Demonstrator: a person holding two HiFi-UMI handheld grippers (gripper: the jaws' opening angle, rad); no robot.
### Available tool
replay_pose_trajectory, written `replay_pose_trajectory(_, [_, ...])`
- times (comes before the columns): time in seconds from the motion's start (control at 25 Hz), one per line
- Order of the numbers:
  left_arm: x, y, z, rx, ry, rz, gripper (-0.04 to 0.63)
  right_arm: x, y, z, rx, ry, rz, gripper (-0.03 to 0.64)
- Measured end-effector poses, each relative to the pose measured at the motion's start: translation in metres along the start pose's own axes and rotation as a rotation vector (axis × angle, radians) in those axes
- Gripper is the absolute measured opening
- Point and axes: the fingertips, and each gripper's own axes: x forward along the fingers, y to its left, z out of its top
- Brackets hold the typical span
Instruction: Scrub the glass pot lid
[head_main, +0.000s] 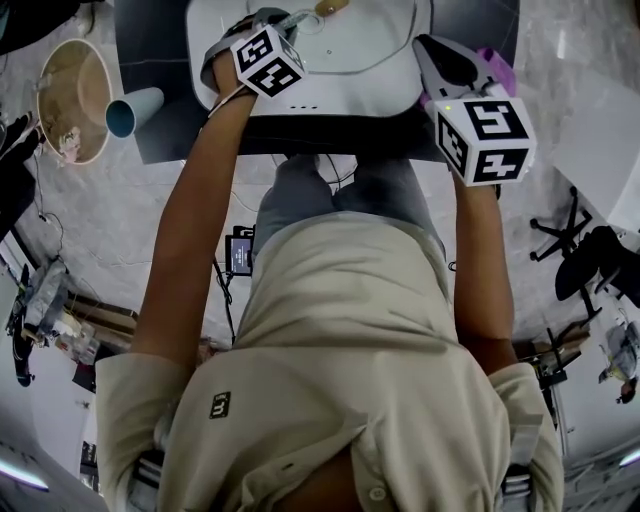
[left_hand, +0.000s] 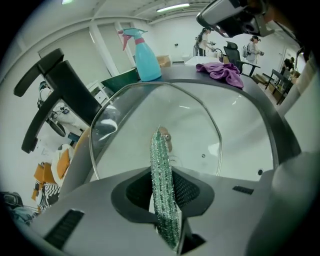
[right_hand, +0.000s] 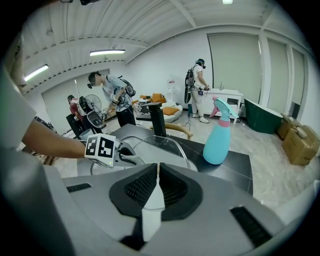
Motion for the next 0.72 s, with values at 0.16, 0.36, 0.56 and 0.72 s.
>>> replay_pose_trajectory(0.16, [-0.012, 0.003, 0.010, 0.001, -0.033, 0.000, 0.089, -0.001, 0.003, 0.012, -0.015, -0.012, 0.007, 0.028])
replay_pose_trajectory(0.36, [-0.035, -0.001, 0.042, -0.045, -0.094, 0.012, 0.089, -0.020, -0.008, 0.017, -0.029, -0.032, 0.008, 0.028])
replay_pose_trajectory(0.56, [-0.072, 0.019, 0.051, -0.081, -0.151, 0.040, 0.089, -0.027, -0.002, 0.037, -0.050, -0.057, 0.011, 0.028])
replay_pose_trajectory(0.72, [-0.100, 0.026, 0.062, -0.100, -0.198, 0.053, 0.089, -0.033, 0.003, 0.051, -0.068, -0.076, 0.018, 0.028])
